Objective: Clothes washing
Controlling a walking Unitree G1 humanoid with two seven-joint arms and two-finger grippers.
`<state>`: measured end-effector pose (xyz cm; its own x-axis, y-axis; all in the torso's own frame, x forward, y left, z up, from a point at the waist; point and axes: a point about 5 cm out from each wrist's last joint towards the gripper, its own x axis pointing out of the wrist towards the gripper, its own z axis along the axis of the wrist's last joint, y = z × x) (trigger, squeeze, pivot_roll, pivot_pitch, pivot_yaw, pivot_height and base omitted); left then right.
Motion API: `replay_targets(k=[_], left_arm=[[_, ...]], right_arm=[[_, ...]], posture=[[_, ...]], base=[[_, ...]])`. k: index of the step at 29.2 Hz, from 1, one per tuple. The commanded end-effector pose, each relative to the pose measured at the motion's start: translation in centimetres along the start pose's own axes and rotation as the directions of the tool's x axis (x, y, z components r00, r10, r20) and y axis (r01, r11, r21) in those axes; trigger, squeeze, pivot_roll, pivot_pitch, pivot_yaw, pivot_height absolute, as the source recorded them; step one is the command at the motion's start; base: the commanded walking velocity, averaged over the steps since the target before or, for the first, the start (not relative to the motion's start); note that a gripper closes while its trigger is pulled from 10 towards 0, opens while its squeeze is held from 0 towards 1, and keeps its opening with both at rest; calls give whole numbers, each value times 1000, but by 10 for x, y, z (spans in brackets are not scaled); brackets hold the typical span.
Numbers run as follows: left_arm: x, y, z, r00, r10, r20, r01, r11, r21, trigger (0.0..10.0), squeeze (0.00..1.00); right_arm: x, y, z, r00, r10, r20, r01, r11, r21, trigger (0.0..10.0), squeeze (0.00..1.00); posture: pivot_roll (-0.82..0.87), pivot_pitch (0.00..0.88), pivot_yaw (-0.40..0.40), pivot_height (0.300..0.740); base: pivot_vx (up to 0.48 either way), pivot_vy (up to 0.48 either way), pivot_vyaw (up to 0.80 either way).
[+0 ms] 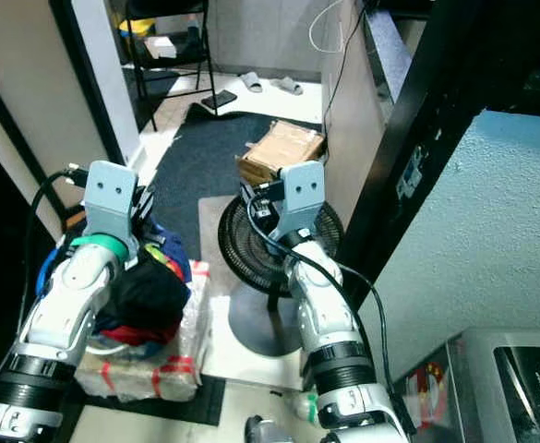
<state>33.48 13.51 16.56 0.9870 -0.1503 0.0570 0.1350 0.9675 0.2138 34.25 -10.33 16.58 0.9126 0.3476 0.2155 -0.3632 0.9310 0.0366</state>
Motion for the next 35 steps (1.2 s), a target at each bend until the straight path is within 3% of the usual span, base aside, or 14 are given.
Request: replay_targets(k=[1, 35], left_arm=[[-2, -1, -3, 1000, -3, -8, 3, 1000, -1, 10000, 0], [-3, -1, -2, 1000, -5, -11, 5, 1000, -6, 10000, 0]], right_arm=[[-3, 1, -5, 1000, 2, -16, -2, 1000, 5, 10000, 0], [-3, 3, -5, 1000, 5, -17, -4, 1000, 8, 10000, 0]], posture=[[5, 9, 17, 740], [8, 16, 19, 740]], base=[[0, 0, 0], [0, 0, 0]])
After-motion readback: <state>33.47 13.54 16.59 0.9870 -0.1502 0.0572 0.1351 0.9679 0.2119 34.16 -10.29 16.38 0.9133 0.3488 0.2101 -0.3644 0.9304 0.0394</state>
